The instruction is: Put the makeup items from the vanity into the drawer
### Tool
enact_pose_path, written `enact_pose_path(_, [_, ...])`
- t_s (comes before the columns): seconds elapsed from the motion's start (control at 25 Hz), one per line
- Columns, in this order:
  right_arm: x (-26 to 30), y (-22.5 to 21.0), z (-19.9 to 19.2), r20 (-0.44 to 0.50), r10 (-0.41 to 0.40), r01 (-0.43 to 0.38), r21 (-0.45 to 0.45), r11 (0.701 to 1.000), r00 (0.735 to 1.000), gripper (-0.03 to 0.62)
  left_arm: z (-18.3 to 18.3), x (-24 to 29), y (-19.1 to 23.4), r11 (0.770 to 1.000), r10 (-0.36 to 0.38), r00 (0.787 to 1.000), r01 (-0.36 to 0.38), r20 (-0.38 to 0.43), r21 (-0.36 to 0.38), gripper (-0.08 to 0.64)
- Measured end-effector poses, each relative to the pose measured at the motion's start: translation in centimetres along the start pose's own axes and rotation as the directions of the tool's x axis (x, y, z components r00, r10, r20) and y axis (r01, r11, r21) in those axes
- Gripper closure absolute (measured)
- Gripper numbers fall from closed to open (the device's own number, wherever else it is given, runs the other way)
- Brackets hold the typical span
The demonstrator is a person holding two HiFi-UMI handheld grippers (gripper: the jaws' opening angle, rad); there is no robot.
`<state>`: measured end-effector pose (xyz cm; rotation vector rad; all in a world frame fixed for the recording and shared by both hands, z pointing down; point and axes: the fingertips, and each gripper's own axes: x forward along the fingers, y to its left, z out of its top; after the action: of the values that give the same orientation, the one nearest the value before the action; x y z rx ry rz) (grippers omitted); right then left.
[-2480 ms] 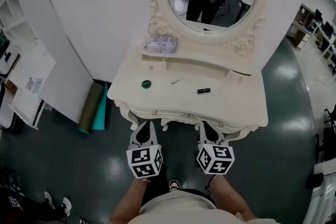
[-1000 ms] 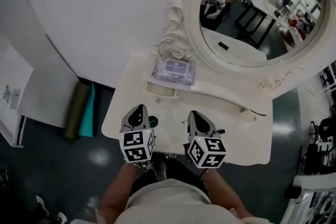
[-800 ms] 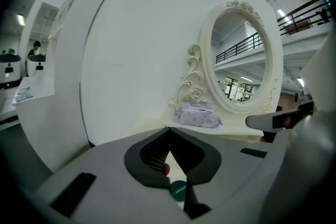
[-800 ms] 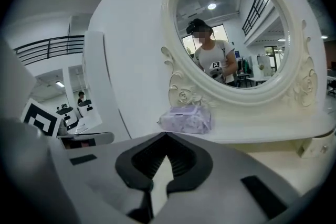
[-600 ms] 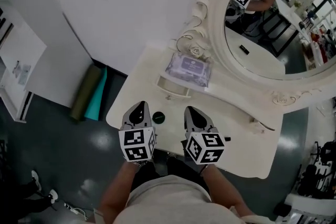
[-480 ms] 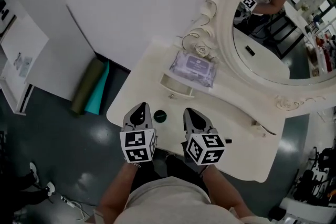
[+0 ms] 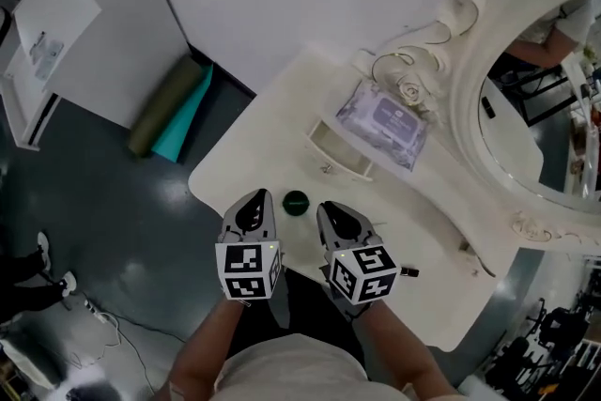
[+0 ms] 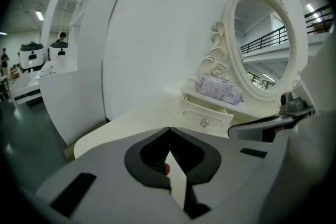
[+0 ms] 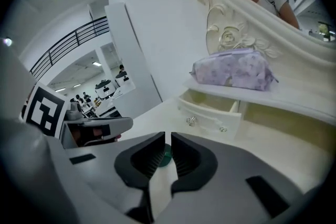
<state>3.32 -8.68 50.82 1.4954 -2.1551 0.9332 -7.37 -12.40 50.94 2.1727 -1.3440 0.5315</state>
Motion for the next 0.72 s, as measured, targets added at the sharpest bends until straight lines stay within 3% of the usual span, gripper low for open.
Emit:
enact_pose_path(0.36, [3.4, 1.1, -2.8, -0.133, 0.08, -0.093, -0.096, 0.991, 0.988, 0.498, -2.0, 0.3, 1.6, 0.998, 0.039, 0.999, -0.04, -0.01, -0.053, 0.557])
enact_pose_path(0.72, [5.5, 1.6, -3.9, -0.202, 0.082, -0.124, -0.206, 0.971, 0.976, 0.477, -2.7, 0.1, 2.4, 0.991, 0.061, 0.998, -0.06, 0.004, -0.119, 0.556])
